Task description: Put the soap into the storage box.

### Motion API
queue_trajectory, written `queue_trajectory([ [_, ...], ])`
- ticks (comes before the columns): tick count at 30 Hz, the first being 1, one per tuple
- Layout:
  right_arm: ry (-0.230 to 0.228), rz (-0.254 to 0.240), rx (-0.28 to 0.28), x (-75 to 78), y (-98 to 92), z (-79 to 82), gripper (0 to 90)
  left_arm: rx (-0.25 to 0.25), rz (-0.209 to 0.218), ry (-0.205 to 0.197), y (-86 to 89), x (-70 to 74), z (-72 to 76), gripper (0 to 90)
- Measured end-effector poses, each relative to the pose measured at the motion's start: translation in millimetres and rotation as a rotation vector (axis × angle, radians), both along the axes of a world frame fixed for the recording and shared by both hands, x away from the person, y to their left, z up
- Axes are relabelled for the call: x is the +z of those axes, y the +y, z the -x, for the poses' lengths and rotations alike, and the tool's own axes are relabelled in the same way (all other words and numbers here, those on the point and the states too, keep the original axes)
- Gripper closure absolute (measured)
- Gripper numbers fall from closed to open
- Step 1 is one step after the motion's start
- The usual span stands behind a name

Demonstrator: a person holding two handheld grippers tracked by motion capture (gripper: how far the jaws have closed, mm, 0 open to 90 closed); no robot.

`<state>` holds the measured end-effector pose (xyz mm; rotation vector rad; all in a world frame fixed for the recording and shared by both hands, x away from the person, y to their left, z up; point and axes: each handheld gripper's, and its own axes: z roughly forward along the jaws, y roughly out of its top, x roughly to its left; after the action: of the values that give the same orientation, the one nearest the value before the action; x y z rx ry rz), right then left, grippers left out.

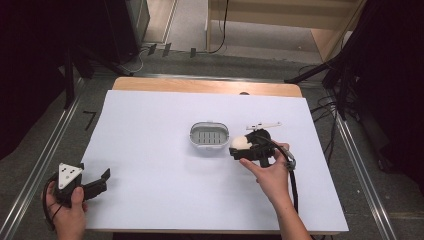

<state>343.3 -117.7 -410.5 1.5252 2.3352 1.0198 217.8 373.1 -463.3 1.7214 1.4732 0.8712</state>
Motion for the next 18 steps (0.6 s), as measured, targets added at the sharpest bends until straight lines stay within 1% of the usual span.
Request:
queue_trajectory([
  [4, -0.005, -0.012, 0.003, 4.0, 3.1, -2.1, 24.8, -0.001, -0.003, 0.004, -0.2, 0.2, 0.3, 13.9],
  [9, -0.006, 0.000, 0.011, 5.8, 8.3, -5.5, 24.8, -0.001, -0.002, 0.002, 0.0, 0.1, 0.1, 13.9],
  [18, -0.006, -0.009, 0.017, 7.6, 16.9, -11.5, 24.8, -0.003, -0.002, 0.003, 0.2, 0.1, 0.0, 13.9],
])
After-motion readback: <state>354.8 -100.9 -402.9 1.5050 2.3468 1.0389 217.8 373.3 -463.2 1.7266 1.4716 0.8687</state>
